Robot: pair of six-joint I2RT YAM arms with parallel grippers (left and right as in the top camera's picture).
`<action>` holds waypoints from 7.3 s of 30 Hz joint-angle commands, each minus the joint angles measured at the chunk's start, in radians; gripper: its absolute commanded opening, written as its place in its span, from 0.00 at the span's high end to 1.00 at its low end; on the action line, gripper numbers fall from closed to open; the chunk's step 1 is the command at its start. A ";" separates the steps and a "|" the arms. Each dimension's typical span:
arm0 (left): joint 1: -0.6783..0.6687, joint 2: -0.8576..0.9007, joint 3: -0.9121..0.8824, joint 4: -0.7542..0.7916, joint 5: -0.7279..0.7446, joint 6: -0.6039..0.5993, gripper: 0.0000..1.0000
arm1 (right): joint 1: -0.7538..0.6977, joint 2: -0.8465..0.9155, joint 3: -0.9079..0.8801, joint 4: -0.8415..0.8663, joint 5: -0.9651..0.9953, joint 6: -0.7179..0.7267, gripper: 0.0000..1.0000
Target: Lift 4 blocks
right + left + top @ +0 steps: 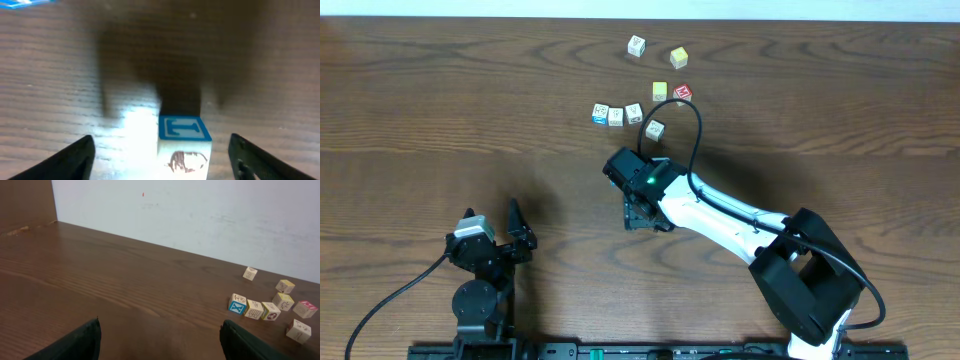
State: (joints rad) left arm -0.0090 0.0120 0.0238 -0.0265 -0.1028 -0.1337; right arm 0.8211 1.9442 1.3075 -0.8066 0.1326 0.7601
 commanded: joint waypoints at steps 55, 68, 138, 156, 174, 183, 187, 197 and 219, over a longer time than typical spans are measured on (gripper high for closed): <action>0.004 -0.002 -0.020 -0.040 -0.005 0.002 0.23 | -0.063 0.204 0.283 0.214 -0.220 -0.436 0.40; 0.004 -0.002 -0.020 -0.040 -0.005 0.002 0.24 | -0.060 0.204 0.283 0.213 -0.111 -0.435 0.80; 0.004 -0.002 -0.020 -0.040 -0.005 0.002 0.24 | -0.016 -0.273 -0.306 0.164 0.063 0.032 0.97; 0.004 -0.002 -0.020 -0.040 -0.005 0.002 0.24 | -0.015 -0.273 -0.307 0.168 0.078 0.032 0.72; 0.004 -0.002 -0.020 -0.040 -0.005 0.002 0.23 | -0.015 -0.273 -0.307 0.167 0.065 0.033 0.46; 0.004 -0.002 -0.020 -0.040 -0.005 0.002 0.23 | -0.016 -0.273 -0.307 0.189 0.096 0.032 0.67; 0.004 -0.002 -0.020 -0.040 -0.005 0.002 0.24 | -0.025 -0.273 -0.307 0.190 0.099 0.032 0.76; 0.004 -0.002 -0.020 -0.040 -0.005 0.002 0.23 | -0.120 -0.282 -0.306 0.159 0.128 0.032 0.99; 0.004 -0.002 -0.020 -0.040 -0.005 0.002 0.23 | -0.063 -0.286 -0.307 0.026 0.012 0.085 0.99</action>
State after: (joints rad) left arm -0.0090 0.0120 0.0238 -0.0265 -0.1028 -0.1337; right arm 0.7364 1.6798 1.0046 -0.7776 0.1463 0.8196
